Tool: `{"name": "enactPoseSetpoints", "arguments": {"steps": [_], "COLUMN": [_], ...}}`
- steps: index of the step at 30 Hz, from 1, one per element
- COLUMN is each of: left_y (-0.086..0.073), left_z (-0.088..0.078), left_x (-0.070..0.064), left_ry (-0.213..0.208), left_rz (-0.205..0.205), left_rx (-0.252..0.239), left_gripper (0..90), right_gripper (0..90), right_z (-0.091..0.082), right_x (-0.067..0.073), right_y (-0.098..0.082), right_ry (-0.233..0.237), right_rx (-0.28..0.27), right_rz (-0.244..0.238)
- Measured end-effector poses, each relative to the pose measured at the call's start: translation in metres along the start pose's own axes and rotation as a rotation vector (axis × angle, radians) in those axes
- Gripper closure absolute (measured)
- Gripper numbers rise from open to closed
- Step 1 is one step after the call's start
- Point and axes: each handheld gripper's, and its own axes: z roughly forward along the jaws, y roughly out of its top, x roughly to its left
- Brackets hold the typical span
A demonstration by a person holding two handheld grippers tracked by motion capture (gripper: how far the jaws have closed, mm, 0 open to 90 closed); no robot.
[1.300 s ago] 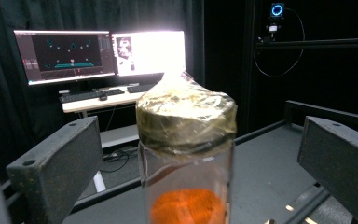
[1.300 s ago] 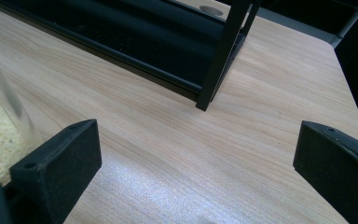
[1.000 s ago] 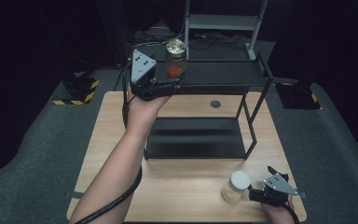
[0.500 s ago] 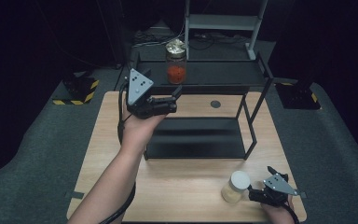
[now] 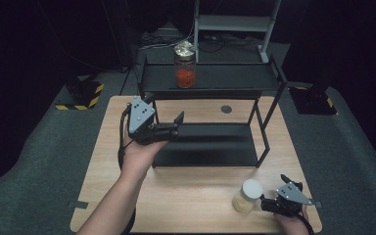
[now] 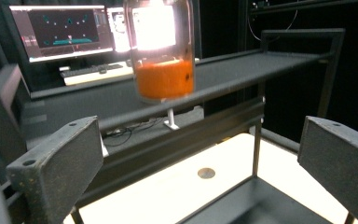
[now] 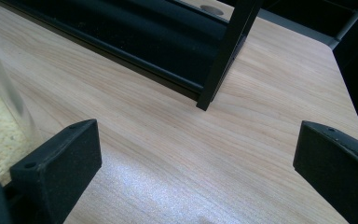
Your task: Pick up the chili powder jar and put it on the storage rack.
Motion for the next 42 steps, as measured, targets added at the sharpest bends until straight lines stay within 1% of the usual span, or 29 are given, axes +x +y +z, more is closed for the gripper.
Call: {"name": "enactPoseSetpoints", "arguments": {"steps": [5,9,12,18,24,26,29,32,33,39,42], "left_y": [-0.02,-0.037,-0.05,-0.07,-0.091,-0.099,-0.11,-0.122,-0.126,-0.149,-0.159], "left_z": [-0.004,-0.007,-0.008,-0.012,-0.019,-0.02,-0.022,-0.025,-0.026,-0.032,-0.035], "left_x": [-0.001,-0.001,-0.001,-0.001,-0.003,-0.003,-0.004,-0.008,-0.009,-0.013,-0.015], "left_ry": [-0.01,-0.021,-0.024,-0.043,-0.063,-0.077,-0.084,-0.082,-0.083,-0.085,-0.078], "left_rz": [-0.004,-0.024,-0.031,-0.039,-0.039,-0.042,-0.049,-0.027,-0.025,-0.04,-0.029], "left_rx": [0.025,0.051,0.067,0.108,0.139,0.155,0.18,0.212,0.222,0.281,0.314], "left_gripper": [0.4,0.4,0.3,0.3,0.3,0.4,0.3,0.3,0.3,0.3,0.3], "right_gripper": [0.3,0.3,0.3,0.3,0.3,0.3,0.3,0.3,0.3,0.3,0.3], "right_z": [0.0,0.0,0.0,0.0,0.0,0.0,0.0,0.0,0.0,0.0,0.0], "right_x": [0.0,0.0,0.0,0.001,0.002,0.002,0.001,0.002,0.002,0.002,0.003], "right_y": [0.0,0.0,0.0,0.0,0.001,0.001,0.0,0.0,0.0,0.0,0.0], "right_ry": [0.0,0.0,0.0,-0.001,-0.002,-0.003,-0.003,-0.004,-0.004,-0.006,-0.008], "right_rx": [0.001,0.0,0.0,0.001,0.003,0.002,0.002,0.002,0.001,0.002,0.001], "right_rz": [-0.004,-0.004,-0.006,-0.007,-0.01,-0.01,-0.009,-0.009,-0.01,-0.013,-0.016]}}
